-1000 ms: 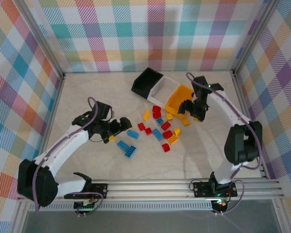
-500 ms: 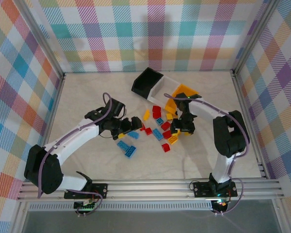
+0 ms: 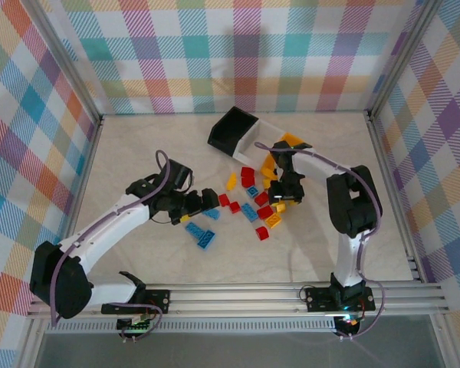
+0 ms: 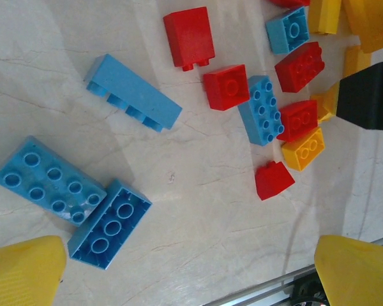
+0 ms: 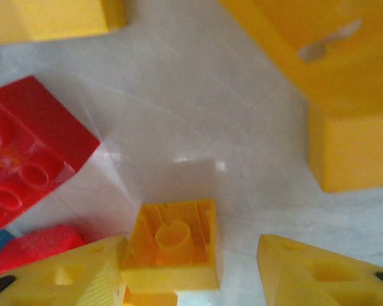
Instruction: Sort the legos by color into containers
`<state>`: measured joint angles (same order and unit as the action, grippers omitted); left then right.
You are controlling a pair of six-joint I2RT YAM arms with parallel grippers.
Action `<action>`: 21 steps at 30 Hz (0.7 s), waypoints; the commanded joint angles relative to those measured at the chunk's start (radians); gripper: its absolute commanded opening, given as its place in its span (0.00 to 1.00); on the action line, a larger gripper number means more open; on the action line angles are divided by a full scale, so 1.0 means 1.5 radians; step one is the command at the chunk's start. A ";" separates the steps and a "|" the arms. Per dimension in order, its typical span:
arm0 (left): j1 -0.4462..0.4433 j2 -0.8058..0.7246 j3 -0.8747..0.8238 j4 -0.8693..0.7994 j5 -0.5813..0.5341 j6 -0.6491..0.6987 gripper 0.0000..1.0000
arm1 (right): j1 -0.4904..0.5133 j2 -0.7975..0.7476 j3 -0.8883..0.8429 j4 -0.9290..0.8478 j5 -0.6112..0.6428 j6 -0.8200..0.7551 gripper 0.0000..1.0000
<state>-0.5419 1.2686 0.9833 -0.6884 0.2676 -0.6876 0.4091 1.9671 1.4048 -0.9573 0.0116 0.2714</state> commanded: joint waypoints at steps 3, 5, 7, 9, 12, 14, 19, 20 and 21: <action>-0.002 -0.022 -0.017 -0.026 -0.016 0.004 1.00 | 0.001 0.019 0.022 -0.010 0.013 -0.005 0.50; -0.001 -0.022 -0.017 -0.027 -0.016 0.004 1.00 | 0.001 0.020 0.020 -0.011 0.011 -0.002 0.49; -0.002 -0.022 -0.017 -0.027 -0.017 0.004 1.00 | 0.001 0.019 0.013 -0.011 0.011 0.004 0.45; -0.002 -0.021 -0.018 -0.027 -0.018 0.004 1.00 | 0.001 0.013 0.003 -0.007 0.008 0.010 0.40; -0.002 -0.020 -0.020 -0.025 -0.018 0.003 1.00 | 0.001 -0.007 -0.011 0.001 0.006 0.020 0.37; -0.002 -0.020 -0.021 -0.024 -0.018 0.003 1.00 | 0.001 -0.026 -0.016 0.002 0.007 0.025 0.36; -0.002 -0.027 -0.019 -0.045 -0.035 0.007 1.00 | 0.001 -0.078 0.016 -0.030 0.007 0.041 0.35; -0.002 -0.030 -0.017 -0.054 -0.042 0.008 1.00 | 0.000 -0.092 0.032 -0.040 0.005 0.045 0.35; -0.002 -0.032 -0.017 -0.062 -0.048 0.011 1.00 | 0.000 -0.103 0.050 -0.046 0.005 0.047 0.35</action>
<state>-0.5419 1.2522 0.9630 -0.7204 0.2302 -0.6876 0.4091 1.8908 1.4086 -0.9794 0.0193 0.3122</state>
